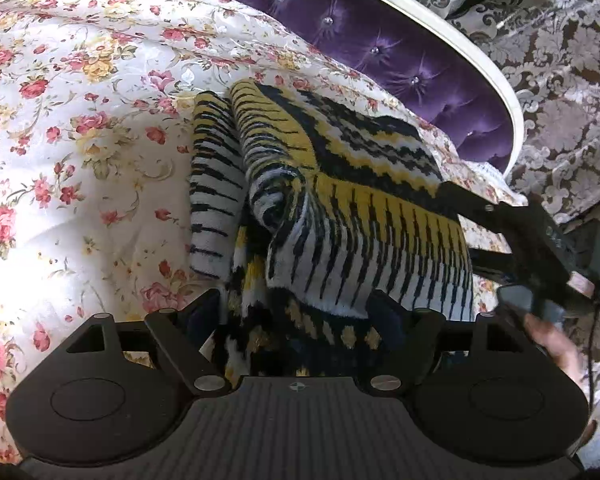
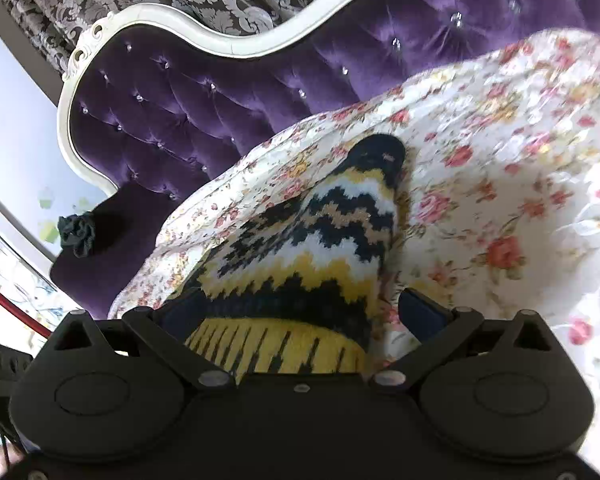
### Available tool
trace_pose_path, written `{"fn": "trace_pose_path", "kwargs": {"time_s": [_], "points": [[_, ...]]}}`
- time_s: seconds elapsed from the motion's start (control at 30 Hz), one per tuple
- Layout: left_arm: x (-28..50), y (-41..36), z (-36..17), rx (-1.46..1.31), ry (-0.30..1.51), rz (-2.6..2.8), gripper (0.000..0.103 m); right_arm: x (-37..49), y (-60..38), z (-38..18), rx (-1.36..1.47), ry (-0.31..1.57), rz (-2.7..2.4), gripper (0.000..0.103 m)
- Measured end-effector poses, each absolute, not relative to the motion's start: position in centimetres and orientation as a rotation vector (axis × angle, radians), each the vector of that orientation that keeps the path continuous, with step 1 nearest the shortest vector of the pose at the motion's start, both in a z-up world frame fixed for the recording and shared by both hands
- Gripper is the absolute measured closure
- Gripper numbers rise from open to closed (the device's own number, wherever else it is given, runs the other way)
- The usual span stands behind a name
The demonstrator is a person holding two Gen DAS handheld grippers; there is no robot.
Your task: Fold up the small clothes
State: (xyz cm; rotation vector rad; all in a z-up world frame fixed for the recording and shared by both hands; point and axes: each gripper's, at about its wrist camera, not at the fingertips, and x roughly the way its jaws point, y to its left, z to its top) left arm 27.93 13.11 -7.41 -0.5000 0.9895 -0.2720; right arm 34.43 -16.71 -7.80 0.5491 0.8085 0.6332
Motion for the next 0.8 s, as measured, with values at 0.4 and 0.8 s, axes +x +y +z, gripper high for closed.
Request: {"fn": "trace_pose_path", "kwargs": {"time_s": [0.4, 0.8], "points": [[26.7, 13.2, -7.2, -0.526, 0.946, -0.295, 0.025, 35.1, -16.7, -9.8, 0.64, 0.815, 0.685, 0.0], [26.4, 11.6, -6.8, -0.581, 0.963, -0.385, 0.025, 34.2, -16.6, -8.6, 0.577, 0.875, 0.681, 0.05]]}}
